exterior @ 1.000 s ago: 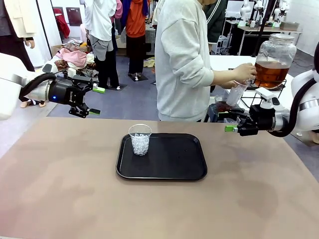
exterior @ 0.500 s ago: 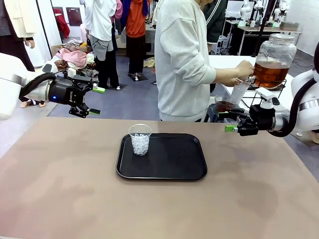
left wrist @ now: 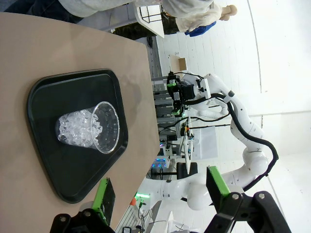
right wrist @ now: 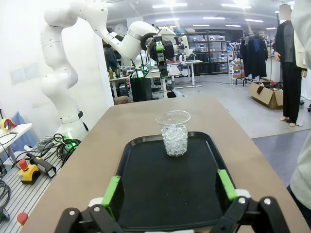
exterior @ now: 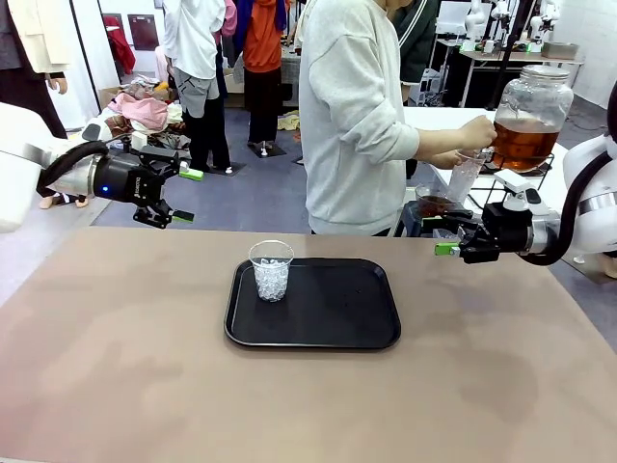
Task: Pour the drink into the iced cup.
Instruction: Pick up the iced cup indicated by the human and present it to them.
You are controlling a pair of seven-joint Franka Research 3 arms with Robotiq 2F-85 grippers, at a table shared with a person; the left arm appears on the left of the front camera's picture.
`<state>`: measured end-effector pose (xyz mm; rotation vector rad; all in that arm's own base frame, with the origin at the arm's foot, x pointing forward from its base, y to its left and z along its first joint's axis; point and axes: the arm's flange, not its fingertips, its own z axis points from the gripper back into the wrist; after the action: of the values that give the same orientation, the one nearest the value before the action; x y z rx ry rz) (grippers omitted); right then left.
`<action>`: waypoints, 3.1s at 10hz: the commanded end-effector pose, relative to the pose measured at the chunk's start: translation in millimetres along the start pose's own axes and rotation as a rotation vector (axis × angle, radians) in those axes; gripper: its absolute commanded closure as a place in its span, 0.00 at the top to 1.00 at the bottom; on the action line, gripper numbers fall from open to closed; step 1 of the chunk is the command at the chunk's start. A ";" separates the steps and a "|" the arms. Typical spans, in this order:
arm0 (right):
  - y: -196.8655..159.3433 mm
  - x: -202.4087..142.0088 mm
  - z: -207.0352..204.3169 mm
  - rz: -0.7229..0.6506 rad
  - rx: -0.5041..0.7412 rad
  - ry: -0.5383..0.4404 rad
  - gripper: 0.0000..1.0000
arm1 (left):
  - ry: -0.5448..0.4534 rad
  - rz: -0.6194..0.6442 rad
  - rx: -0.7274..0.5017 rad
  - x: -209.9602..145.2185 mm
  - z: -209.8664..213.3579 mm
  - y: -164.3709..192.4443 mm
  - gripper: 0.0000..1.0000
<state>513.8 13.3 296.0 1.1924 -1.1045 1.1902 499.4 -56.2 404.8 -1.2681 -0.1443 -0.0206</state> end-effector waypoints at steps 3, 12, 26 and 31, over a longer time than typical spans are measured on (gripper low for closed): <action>-1.6 2.8 -0.2 0.001 0.002 0.002 1.00 | -0.003 -0.003 0.002 -0.2 -0.2 -1.3 1.00; -1.6 2.8 -0.2 0.001 0.002 0.002 1.00 | -0.003 -0.003 0.002 -0.2 -0.2 -1.3 1.00; -1.6 2.8 -0.2 0.001 0.002 0.002 1.00 | -0.003 -0.003 0.002 -0.2 -0.2 -1.3 1.00; -1.6 2.8 -0.2 0.001 0.002 0.002 1.00 | -0.003 -0.003 0.002 -0.2 -0.2 -1.3 1.00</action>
<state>513.8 13.3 296.0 1.1924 -1.1045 1.1902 499.4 -56.2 404.8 -1.2681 -0.1443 -0.0206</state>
